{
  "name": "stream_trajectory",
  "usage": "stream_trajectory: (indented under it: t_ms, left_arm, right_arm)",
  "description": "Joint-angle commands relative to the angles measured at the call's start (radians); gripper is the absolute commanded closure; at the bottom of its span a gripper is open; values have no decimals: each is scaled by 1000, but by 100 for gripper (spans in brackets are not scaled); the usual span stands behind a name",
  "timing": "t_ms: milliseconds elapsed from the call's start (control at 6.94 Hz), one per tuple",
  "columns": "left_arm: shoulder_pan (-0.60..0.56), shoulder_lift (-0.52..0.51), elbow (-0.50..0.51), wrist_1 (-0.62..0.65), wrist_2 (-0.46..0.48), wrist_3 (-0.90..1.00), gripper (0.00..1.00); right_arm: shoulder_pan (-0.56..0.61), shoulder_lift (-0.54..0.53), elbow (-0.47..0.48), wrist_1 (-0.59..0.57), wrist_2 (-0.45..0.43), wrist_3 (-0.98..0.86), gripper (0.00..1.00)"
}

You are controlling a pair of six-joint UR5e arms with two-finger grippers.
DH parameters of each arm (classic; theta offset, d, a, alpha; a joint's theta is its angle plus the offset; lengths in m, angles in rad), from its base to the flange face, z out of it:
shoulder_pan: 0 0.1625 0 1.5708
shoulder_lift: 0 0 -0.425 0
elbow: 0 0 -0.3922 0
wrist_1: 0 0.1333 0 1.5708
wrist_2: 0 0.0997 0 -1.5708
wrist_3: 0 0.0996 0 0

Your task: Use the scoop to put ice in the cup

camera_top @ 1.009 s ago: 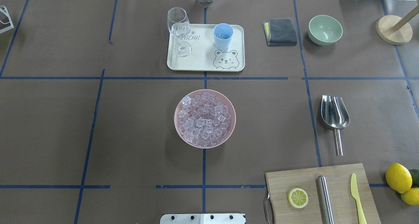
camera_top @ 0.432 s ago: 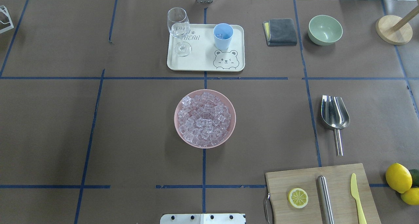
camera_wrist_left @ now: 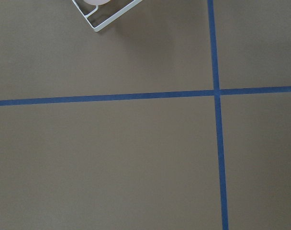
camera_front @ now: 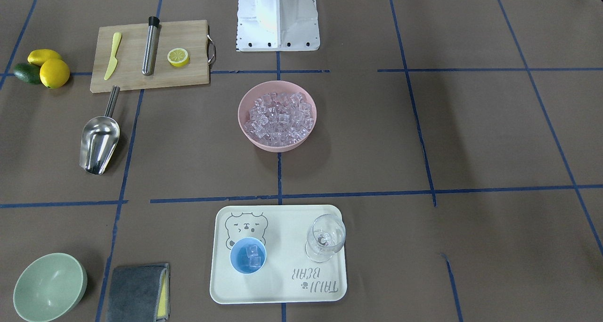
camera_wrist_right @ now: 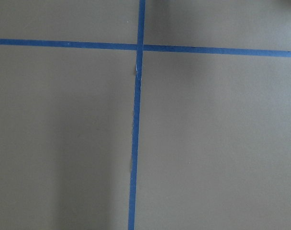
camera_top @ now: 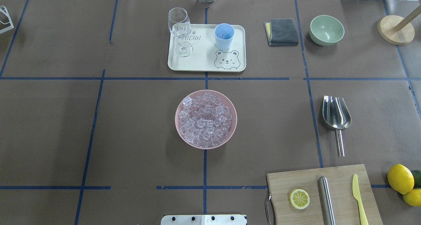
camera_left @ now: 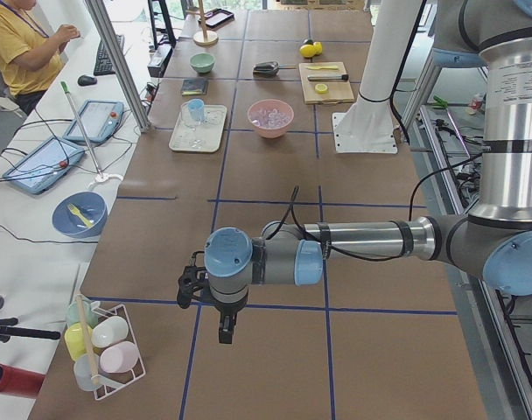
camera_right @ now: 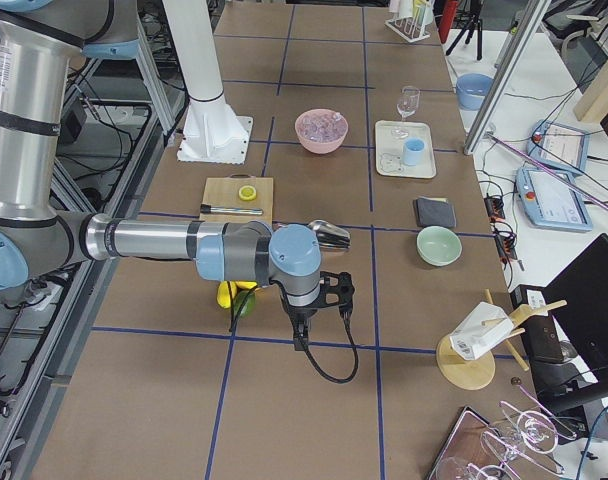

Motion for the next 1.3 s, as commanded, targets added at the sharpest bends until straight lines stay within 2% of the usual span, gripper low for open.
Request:
stream_trajectory:
  t_ms: [0,1153]
  left_arm:
    - [4,4,-35,0,4,-13,0]
    - [5,4,-37,-5,1,-7,0]
  right_arm:
    - [-2,0,-2,0,-2,1,0]
    - [-8,-3,-3,12,-5,-10,0]
